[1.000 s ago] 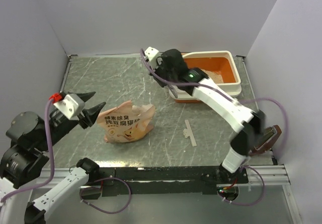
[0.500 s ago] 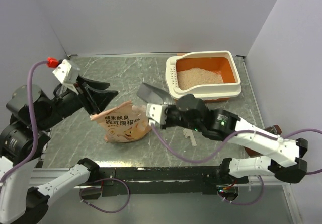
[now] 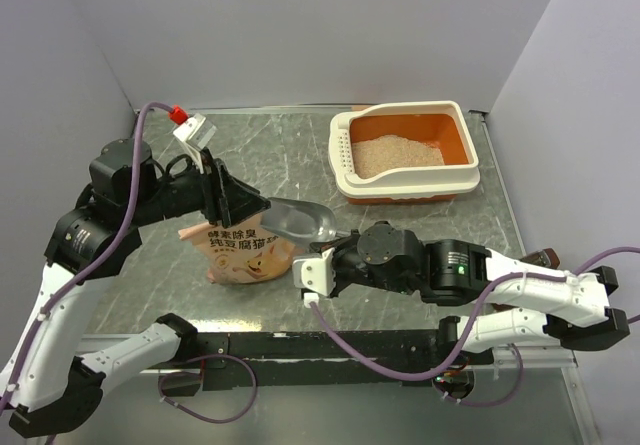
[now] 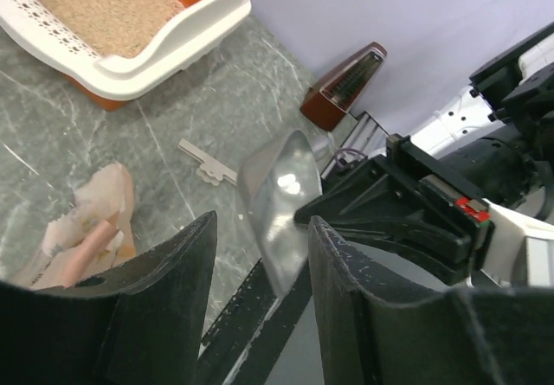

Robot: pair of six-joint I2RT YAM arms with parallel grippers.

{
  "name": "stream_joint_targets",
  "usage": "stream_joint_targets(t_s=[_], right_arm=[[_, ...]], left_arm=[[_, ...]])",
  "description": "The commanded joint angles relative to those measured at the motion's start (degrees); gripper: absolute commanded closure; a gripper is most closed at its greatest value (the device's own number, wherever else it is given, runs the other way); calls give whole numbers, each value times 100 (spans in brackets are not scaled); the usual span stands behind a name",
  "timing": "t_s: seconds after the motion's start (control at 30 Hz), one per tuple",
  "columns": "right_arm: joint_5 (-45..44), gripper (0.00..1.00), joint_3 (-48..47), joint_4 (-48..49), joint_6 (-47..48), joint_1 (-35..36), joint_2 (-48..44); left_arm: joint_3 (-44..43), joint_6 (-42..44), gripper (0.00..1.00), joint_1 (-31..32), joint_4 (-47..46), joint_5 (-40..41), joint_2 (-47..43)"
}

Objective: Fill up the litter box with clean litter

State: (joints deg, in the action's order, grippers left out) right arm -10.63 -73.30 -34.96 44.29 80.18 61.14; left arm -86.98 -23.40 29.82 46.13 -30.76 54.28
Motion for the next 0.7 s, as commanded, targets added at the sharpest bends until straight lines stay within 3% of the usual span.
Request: stream_joint_targets(t_s=[0.0, 0.67], right_arm=[[-509, 100, -413, 209, 325, 120, 90], [-1072, 100, -800, 622, 756, 472, 653]], left_arm=[[-12, -262, 50, 15, -16, -334, -58], [682, 54, 60, 15, 186, -220, -181]])
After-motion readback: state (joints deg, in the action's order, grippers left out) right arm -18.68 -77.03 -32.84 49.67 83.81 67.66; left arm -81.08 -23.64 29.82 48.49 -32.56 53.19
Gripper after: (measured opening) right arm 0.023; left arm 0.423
